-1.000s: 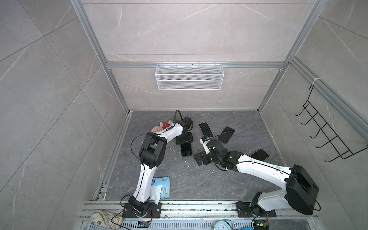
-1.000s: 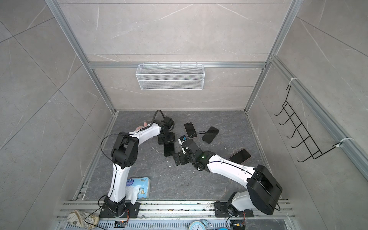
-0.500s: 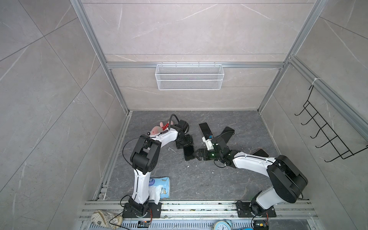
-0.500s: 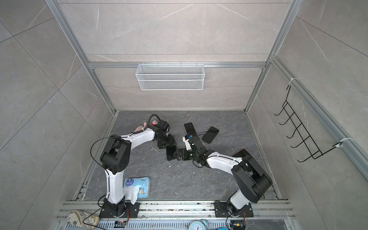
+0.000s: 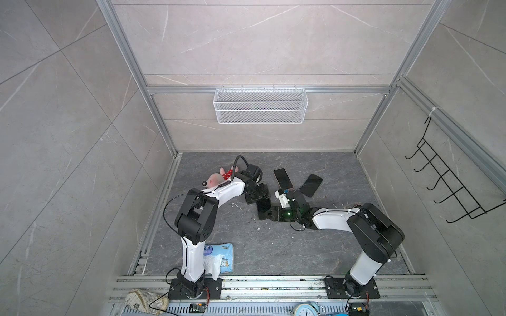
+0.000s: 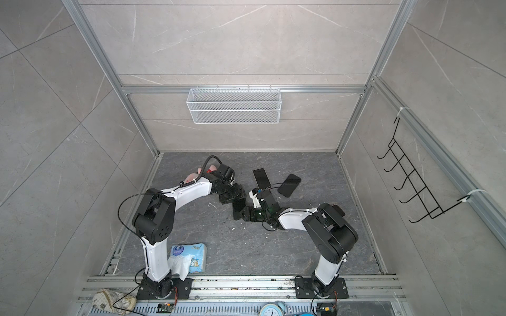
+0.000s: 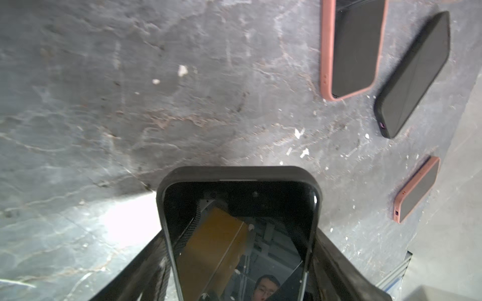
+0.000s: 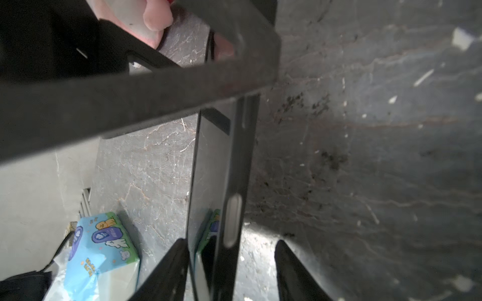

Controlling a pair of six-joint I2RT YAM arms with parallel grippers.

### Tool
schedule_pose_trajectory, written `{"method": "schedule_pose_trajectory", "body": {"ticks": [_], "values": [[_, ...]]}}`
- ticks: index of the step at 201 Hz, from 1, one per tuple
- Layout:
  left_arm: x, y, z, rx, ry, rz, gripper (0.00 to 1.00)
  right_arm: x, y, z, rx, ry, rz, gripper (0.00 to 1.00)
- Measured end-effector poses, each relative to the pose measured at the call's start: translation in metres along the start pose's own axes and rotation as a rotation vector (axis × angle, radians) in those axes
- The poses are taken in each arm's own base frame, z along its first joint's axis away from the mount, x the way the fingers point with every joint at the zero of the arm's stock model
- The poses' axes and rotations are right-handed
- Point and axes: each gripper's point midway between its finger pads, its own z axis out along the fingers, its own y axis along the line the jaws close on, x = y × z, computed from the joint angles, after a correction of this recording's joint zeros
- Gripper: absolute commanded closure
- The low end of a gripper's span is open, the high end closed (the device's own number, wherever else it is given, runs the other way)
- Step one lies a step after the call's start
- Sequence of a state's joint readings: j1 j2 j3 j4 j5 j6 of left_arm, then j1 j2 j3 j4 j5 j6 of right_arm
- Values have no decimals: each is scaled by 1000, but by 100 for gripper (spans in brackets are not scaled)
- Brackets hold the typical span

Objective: Take the phone out of the phone case
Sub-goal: Pick up the phone from the center of the table.

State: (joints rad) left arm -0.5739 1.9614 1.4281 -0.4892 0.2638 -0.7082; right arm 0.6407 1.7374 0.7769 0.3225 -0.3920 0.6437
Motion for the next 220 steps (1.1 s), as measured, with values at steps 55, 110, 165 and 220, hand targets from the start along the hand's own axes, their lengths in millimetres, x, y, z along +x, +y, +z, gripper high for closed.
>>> {"method": "schedule_pose_trajectory", "body": {"ticks": [55, 110, 165, 220], "values": [[2, -13, -3, 40, -15, 17, 57, -6, -2, -3, -16, -3, 58, 100], [6, -29, -49, 143, -144, 59, 7, -20, 8, -35, -61, -7, 82, 100], [13, -82, -130, 513, -350, 257, 2, -110, 65, -126, -258, -181, -11, 100], [14, -119, -160, 816, -378, 397, 7, -116, 107, -158, -416, -159, -82, 100]]}}
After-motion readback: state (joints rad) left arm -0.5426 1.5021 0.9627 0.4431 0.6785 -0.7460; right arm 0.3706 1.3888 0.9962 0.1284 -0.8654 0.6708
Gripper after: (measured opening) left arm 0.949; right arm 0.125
